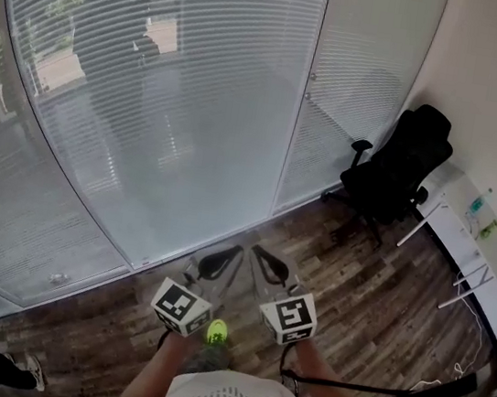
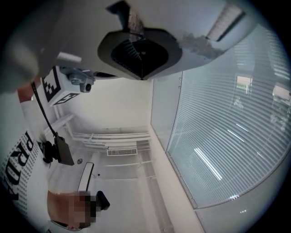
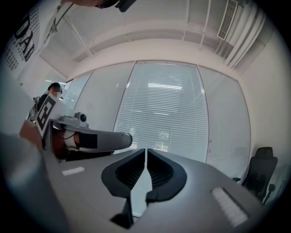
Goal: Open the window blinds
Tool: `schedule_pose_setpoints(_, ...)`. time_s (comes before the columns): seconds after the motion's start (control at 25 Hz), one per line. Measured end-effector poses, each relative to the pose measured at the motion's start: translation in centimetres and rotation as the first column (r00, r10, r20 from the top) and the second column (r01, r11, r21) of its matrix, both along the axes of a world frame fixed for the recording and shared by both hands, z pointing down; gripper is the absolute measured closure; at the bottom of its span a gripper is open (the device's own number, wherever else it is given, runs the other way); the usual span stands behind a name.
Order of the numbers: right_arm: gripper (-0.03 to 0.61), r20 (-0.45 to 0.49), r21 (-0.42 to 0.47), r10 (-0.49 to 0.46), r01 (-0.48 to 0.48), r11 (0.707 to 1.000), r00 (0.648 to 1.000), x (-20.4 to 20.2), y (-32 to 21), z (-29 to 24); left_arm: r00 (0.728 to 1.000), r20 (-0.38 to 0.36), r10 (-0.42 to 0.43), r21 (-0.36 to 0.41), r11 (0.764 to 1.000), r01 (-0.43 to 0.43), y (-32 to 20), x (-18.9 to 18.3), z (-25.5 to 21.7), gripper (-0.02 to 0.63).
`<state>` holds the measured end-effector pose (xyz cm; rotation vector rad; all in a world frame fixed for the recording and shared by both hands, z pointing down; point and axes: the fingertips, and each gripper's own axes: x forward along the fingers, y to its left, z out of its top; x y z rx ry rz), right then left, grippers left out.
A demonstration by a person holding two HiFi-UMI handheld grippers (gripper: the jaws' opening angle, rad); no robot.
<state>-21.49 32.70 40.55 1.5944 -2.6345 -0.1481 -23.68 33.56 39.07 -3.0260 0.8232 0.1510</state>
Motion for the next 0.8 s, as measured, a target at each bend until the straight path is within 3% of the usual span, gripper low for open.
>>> schedule_pose_setpoints(0.4, 0.557, -0.02, 0.02, 0.058, -0.057, 0.998, 0.998, 1.6, -10.0, -1.4, 0.999, -0.023, 0.029, 0.005, 1.0, -0.029, -10.2, 0.5, -0.7, 0.618)
schedule_pose_setpoints(0.8, 0.557, -0.017, 0.036, 0.105, -0.105, 0.994, 0.994, 2.0, -17.5, -1.4, 0.997, -0.03, 0.072, 0.0, 0.997, -0.072, -17.1, 0.7, -0.8, 0.618)
